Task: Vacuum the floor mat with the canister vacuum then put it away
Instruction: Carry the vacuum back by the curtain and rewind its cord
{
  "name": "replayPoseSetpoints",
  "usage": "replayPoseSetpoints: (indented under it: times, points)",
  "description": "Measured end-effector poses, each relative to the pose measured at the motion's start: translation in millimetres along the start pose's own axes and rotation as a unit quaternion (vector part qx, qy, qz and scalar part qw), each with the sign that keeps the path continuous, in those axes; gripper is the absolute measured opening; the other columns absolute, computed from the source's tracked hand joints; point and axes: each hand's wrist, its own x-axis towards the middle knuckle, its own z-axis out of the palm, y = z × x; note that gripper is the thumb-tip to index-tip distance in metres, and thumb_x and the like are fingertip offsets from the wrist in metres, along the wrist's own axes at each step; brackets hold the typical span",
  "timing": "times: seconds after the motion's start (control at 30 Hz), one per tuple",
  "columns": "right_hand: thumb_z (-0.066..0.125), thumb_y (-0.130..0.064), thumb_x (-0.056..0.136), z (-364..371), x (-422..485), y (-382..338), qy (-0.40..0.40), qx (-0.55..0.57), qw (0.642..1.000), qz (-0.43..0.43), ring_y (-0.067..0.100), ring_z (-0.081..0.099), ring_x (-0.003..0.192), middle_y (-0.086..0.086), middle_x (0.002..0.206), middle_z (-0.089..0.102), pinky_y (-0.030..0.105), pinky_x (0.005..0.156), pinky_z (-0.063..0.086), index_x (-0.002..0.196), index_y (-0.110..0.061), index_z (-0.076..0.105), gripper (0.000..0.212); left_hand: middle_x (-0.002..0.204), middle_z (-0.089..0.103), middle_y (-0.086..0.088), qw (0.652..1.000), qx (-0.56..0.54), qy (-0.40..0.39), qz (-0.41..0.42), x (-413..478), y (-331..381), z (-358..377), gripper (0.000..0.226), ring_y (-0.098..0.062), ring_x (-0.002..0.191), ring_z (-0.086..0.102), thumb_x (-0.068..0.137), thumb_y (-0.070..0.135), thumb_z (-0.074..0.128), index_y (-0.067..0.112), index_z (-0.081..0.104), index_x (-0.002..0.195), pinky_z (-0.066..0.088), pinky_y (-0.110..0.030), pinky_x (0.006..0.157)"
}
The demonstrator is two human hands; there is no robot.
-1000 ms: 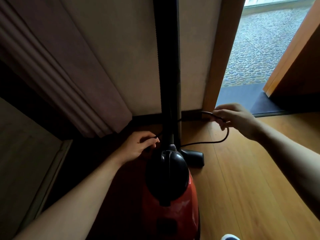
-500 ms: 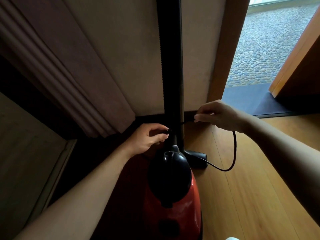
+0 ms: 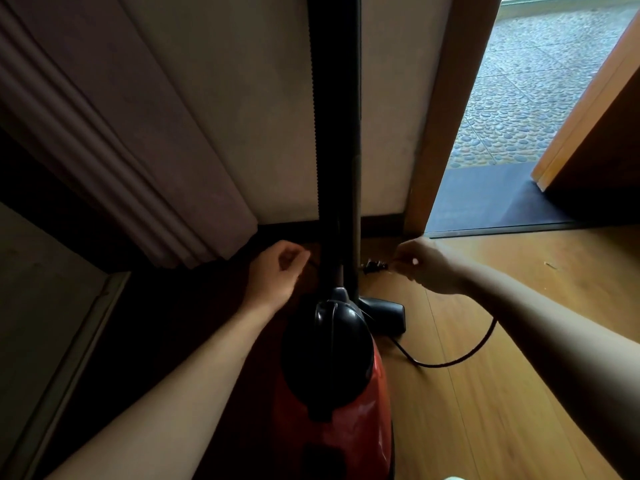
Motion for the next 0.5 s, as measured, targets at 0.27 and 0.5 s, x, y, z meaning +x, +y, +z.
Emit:
replayPoseSetpoints:
  times: [0.27, 0.5]
  points:
    - [0.053, -0.009, 0.099, 41.4, 19.5, -2.7, -0.014, -0.028, 0.996, 0.080, 0.026, 0.068, 0.081, 0.009, 0.093, 0.071, 0.041, 0.074, 0.059, 0.086, -0.018, 0.067, 0.021, 0.096, 0.070, 0.008, 0.999, 0.029, -0.023, -0.013, 12.2, -36.9, 0.5, 0.013, -0.004, 0.091, 0.064, 0.090, 0.016, 0.070, 0.024, 0.067, 0.100, 0.047, -0.016, 0.080]
    - [0.066, -0.017, 0.096, 64.6, 24.6, 4.4, -0.019, 0.011, 0.999, 0.039, 0.012, 0.071, 0.069, 0.003, 0.089, 0.075, 0.037, 0.068, 0.060, 0.095, -0.013, 0.076, 0.010, 0.104, 0.071, 0.005, 0.995, 0.010, -0.094, -0.023, 23.6, -63.9, 13.8, 0.023, -0.008, 0.101, 0.066, 0.089, 0.013, 0.071, 0.022, 0.066, 0.110, 0.047, -0.013, 0.089]
